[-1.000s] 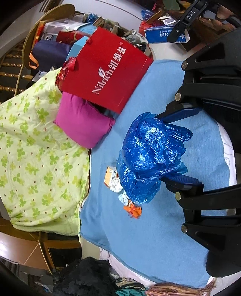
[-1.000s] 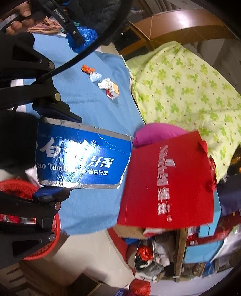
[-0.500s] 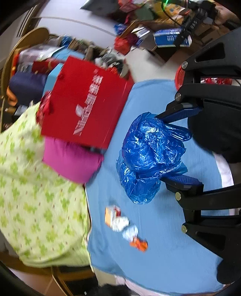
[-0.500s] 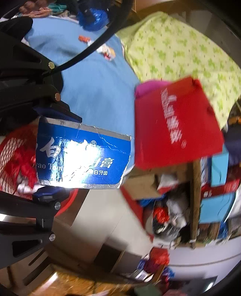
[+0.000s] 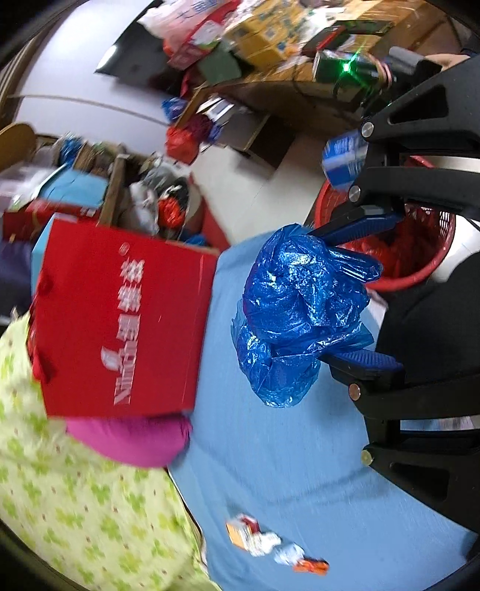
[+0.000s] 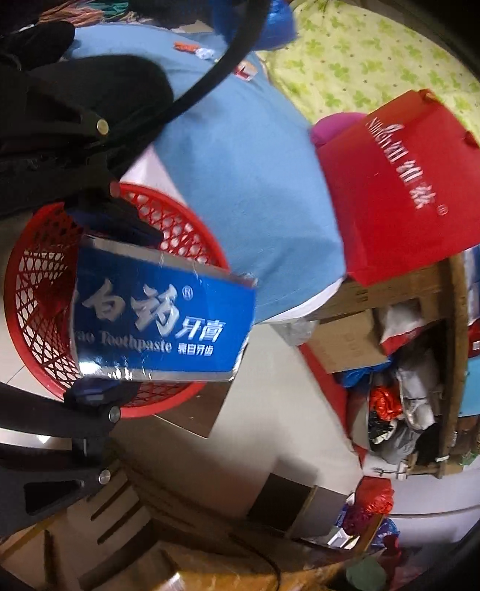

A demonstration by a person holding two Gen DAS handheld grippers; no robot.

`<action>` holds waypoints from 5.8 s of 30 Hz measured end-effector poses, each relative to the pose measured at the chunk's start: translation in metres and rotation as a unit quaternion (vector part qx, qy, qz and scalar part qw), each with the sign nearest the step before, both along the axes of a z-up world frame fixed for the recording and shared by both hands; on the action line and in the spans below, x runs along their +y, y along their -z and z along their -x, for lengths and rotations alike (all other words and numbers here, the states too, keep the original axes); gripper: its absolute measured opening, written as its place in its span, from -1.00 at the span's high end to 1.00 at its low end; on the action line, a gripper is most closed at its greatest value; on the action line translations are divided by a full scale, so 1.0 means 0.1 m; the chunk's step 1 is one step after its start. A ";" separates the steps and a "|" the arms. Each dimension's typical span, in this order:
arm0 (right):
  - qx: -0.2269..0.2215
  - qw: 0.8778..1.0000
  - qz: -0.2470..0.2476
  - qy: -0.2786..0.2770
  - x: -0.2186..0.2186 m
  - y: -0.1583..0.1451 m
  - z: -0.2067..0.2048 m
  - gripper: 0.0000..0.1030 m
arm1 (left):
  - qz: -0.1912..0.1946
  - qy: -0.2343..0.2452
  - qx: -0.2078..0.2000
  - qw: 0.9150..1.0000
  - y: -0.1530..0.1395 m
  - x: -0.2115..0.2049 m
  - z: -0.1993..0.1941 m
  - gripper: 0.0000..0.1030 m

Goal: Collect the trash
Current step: 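Open both tools to drop the blue bag and toothpaste box into the wastebasket, then move both tools back over the blanket toward the remaining trash, then grasp the orange snack bag tied with red mesh with the left tool, then grasp the light blue face mask with the right tool while the left tool holds the orange bag, then carry the orange bag and face mask over to the red wastebasket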

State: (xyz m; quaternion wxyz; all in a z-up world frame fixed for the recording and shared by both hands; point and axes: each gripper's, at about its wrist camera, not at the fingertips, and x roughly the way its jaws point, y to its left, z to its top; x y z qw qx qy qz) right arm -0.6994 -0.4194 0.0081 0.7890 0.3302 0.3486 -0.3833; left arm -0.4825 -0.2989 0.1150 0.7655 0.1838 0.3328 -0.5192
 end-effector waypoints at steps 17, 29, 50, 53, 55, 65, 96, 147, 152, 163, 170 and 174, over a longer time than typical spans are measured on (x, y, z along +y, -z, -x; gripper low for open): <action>-0.061 0.991 0.079 0.084 -0.11 -0.64 0.50 -0.71 | -0.095 0.095 0.028 0.991 0.55 -0.68 0.48 -0.41; -0.072 0.990 0.090 0.085 -0.16 -0.82 0.46 -0.71 | -0.052 0.046 0.039 0.997 0.27 -0.49 0.07 -0.53; -0.108 0.975 0.131 -0.145 0.57 -1.43 -1.82 -0.71 | 0.002 -0.254 0.041 0.966 0.09 1.47 -2.30 -0.56; -0.118 0.965 0.131 -0.193 0.80 -1.45 -2.28 -0.71 | -0.007 -0.307 0.039 0.951 0.20 1.81 -2.71 -0.57; -0.119 0.961 0.128 -0.213 0.92 -1.43 -2.53 -0.71 | -0.015 -0.335 0.043 0.941 0.30 1.99 -2.94 -0.58; -0.082 0.948 0.094 -0.293 1.25 -1.03 -3.75 -0.71 | -0.054 -0.384 0.067 0.919 0.82 2.21 -3.75 -0.58; -0.051 0.950 0.071 -0.299 1.16 -0.61 -4.52 -0.71 | -0.037 -0.366 0.070 0.927 1.02 2.07 -4.30 0.46; -0.048 0.928 0.028 -0.368 1.80 -0.71 -4.25 0.46 | -0.028 -0.396 0.000 0.918 0.42 2.34 -2.98 0.46; -0.065 0.933 0.028 -0.353 1.69 -0.82 -4.00 0.46 | -0.028 -0.381 -0.017 0.924 0.29 2.21 -2.78 0.46; -0.082 0.945 0.042 -0.314 1.39 -1.00 -3.51 0.46 | -0.023 -0.344 -0.042 0.938 0.06 1.87 -2.43 0.46; -0.095 0.952 0.049 -0.286 1.19 -1.09 -3.20 0.46 | -0.024 -0.318 -0.053 0.946 -0.03 1.65 -2.23 0.46; -0.100 0.956 0.053 -0.271 1.07 -1.11 -3.05 0.46 | -0.023 -0.304 -0.058 0.951 -0.07 1.52 -2.12 0.46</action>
